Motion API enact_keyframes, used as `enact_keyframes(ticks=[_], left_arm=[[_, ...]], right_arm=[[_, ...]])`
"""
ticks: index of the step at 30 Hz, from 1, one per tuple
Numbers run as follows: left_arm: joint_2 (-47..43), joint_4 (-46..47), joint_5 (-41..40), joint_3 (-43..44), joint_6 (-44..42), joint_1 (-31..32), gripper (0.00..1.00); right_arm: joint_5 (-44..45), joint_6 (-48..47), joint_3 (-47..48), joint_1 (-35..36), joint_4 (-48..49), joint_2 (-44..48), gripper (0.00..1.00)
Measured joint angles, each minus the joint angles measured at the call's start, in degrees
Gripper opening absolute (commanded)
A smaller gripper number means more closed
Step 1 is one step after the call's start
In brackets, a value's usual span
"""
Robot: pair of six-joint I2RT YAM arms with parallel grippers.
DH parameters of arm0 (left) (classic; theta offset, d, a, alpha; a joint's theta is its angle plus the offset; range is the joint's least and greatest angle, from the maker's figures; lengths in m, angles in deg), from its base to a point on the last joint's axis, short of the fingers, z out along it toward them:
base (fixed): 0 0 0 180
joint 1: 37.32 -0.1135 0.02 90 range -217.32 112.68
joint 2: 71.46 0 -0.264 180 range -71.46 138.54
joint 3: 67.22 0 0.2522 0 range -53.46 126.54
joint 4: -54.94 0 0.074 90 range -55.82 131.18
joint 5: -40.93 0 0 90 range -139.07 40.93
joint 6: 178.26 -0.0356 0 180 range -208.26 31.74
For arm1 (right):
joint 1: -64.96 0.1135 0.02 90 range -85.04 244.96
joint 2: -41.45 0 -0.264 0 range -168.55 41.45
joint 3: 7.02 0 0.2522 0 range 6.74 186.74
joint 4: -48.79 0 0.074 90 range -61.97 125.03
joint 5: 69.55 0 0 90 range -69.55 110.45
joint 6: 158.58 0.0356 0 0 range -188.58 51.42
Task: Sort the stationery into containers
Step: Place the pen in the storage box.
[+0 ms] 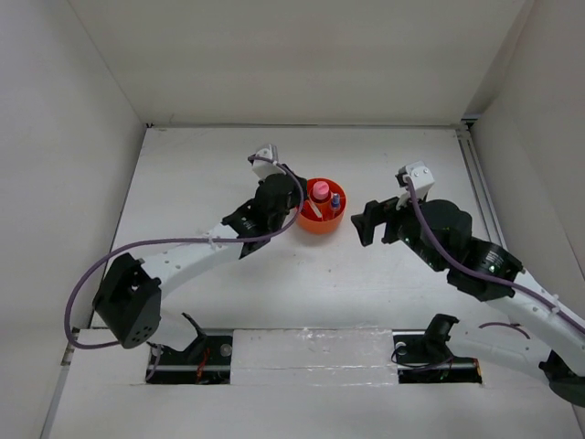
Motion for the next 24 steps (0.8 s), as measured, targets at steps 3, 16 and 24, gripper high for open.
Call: enact_keyframes(ticks=[3,16,24], left_arm=[[2.4,1.1,-3.6,0.0,-0.3,0.5,0.0],[8.7,3.7,-12.0,0.8,0.0,0.1,0.0],[12.0,4.4,-13.0,1.1,1.3,0.1,0.0]], right_arm=[[0.4,0.0,-0.2,0.0,-1.1,1.5,1.0],[0.4,0.0,-2.8,0.0,-3.2,3.9,1.0],[0.4,0.0,-2.8,0.0,-3.2,4.0,1.0]])
